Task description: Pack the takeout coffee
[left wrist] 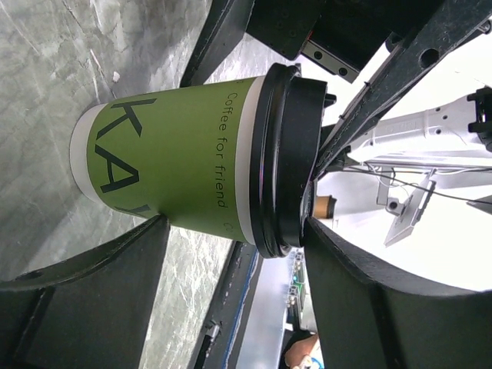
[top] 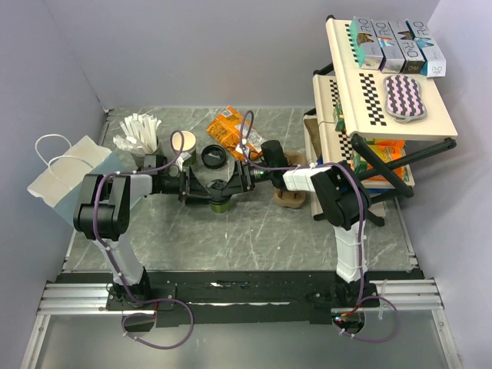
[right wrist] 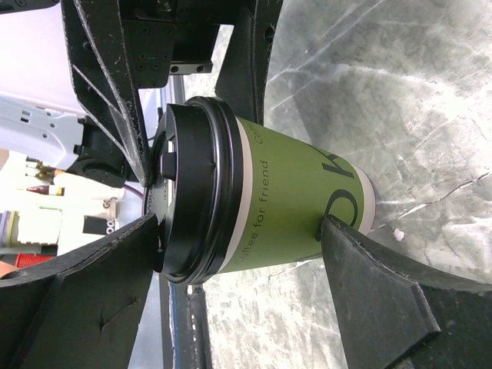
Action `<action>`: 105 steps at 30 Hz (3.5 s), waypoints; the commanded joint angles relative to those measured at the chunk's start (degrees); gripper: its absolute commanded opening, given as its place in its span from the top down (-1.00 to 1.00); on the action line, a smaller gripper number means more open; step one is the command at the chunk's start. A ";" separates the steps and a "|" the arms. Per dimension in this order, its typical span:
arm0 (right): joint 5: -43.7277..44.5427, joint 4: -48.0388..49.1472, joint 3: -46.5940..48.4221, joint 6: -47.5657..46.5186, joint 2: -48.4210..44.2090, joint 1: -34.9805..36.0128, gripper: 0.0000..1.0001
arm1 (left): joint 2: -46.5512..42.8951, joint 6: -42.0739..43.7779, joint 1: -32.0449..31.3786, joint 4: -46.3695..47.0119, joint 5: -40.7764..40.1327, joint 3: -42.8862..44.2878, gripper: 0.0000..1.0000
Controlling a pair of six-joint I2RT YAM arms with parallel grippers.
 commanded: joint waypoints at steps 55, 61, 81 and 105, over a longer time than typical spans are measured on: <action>12.23 -23.21 5.31 8.89 -3.25 -3.61 -0.70 | 1.60 -20.36 -1.86 12.33 -2.59 4.04 -0.53; 11.00 -22.07 6.19 10.56 -2.64 -3.44 -0.65 | 2.65 -22.33 -1.85 12.52 -3.03 5.79 -0.53; 8.10 -15.48 10.41 6.43 -0.35 -3.17 -0.84 | -5.60 -6.67 0.08 2.40 -14.44 6.33 -0.64; 8.71 -7.21 17.36 9.51 7.03 -4.14 -0.86 | -6.84 -17.12 -0.10 10.40 -23.60 3.35 -0.54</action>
